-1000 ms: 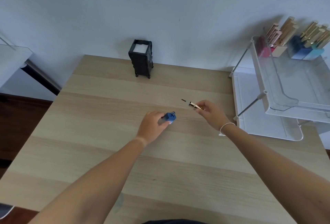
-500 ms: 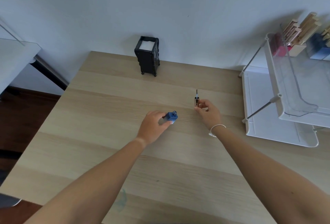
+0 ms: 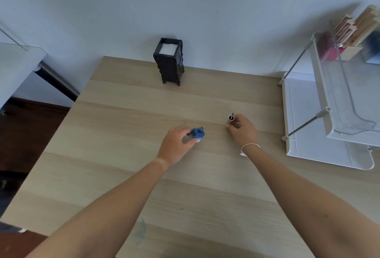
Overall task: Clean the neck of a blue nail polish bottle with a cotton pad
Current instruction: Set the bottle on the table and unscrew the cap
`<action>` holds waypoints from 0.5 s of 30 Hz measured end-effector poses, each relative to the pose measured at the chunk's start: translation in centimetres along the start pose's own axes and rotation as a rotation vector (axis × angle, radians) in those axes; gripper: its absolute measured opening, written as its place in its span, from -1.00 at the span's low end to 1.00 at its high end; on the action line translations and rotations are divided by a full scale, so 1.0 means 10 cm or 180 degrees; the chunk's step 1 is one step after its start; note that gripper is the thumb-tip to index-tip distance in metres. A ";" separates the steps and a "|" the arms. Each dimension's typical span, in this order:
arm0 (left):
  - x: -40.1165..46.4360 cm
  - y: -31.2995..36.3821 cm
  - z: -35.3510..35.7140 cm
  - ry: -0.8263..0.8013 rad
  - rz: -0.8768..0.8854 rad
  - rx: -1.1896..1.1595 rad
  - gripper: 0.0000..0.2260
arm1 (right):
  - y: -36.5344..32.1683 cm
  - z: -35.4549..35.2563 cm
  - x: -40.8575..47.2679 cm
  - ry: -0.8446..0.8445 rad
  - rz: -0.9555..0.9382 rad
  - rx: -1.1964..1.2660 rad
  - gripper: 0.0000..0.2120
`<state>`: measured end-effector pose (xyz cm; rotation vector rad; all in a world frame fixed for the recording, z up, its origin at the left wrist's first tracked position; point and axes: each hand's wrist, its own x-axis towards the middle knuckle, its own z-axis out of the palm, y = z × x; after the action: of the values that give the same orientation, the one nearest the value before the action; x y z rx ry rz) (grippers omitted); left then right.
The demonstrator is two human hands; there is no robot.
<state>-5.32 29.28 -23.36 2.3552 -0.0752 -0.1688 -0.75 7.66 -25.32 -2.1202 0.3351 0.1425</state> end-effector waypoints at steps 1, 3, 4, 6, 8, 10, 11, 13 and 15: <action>0.00 0.00 0.00 -0.0010 0.0006 0.0006 -0.79 | 0.00 0.00 0.00 0.0020 -0.0014 -0.0020 -0.87; 0.00 0.01 0.01 -0.0032 0.0017 0.0033 -0.79 | 0.00 0.01 0.01 0.0056 -0.0027 -0.0070 -0.85; 0.00 0.01 0.01 -0.0037 0.0017 0.0044 -0.79 | 0.00 0.01 0.01 0.0064 -0.0025 -0.0074 -0.84; 0.00 0.02 0.01 -0.0036 0.0012 0.0032 -0.78 | 0.01 0.02 0.02 0.0069 -0.0025 -0.0071 -0.82; 0.00 0.02 0.01 -0.0028 0.0019 0.0019 -0.77 | 0.02 0.02 0.02 0.0073 -0.0032 -0.0071 -0.81; 0.01 0.02 0.02 -0.0013 0.0026 0.0021 -0.77 | 0.03 0.02 0.02 0.0092 -0.0049 -0.0100 -0.82; 0.01 0.02 0.02 -0.0008 0.0026 0.0023 -0.77 | 0.03 0.02 0.02 0.0098 -0.0062 -0.0124 -0.82; 0.01 0.02 0.01 0.0010 0.0030 0.0019 -0.77 | 0.03 0.02 0.02 0.0093 -0.0089 -0.0154 -0.83; 0.00 0.02 0.00 0.0028 0.0035 0.0001 -0.77 | 0.02 0.01 0.02 0.0076 -0.0105 -0.0198 -0.83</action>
<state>-5.28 29.09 -23.24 2.3552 -0.0838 -0.1532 -0.61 7.62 -25.63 -2.1893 0.3131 0.1098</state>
